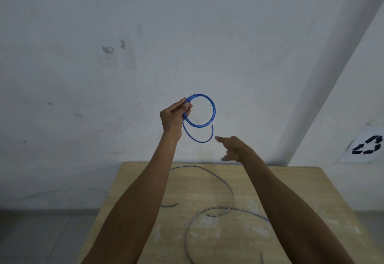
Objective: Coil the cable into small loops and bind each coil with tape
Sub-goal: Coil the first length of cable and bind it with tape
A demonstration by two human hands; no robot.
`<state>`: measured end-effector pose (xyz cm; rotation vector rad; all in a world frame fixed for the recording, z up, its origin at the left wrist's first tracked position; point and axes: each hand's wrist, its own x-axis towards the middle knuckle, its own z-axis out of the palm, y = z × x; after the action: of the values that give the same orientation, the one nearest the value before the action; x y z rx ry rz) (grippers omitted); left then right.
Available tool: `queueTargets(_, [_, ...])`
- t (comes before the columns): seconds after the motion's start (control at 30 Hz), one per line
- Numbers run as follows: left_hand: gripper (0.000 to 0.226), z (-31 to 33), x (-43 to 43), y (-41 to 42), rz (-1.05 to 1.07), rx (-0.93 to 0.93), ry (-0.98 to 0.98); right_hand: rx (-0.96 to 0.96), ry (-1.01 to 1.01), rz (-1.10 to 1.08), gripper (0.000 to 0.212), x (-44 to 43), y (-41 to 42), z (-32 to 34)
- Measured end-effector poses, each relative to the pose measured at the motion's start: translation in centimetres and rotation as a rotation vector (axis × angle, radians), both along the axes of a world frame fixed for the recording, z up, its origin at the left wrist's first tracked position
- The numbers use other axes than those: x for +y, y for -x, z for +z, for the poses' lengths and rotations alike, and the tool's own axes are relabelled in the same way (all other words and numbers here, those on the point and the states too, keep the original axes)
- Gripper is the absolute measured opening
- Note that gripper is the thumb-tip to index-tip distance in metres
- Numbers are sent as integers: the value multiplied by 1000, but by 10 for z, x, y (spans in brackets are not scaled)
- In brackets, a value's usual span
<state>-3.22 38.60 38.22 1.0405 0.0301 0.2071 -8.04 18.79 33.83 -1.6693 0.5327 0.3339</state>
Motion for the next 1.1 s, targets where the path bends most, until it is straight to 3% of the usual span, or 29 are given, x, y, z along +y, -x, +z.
queueTargets(0.1, [27,-1,-11,0,5,-2,12,177,-555,-17,82,7,5,-9])
queueTargets(0.17, [27,-3,-17,2,-1,-1,2,165,-742,-61,70,9,3,-13])
queueTargets(0.27, [28,-6,-22,6,-12,-1,-9,43,-711,-154,32,11,0,-11])
queueTargets(0.37, [28,-8,-19,7,-20,11,-26,-58,-642,-297,10,7,-2,-4])
queueTargets(0.47, [27,-9,-10,10,-34,33,-122,-178,-588,-409,17,0,-2,2])
queueTargets(0.63, [27,-16,4,12,-84,33,-291,-428,-474,-384,45,-2,4,15])
queueTargets(0.8, [28,-11,11,13,-150,-16,-379,-579,-256,-230,34,4,5,20])
queueTargets(1.1, [28,-7,20,13,-167,-29,-387,-587,-224,-96,30,4,7,25])
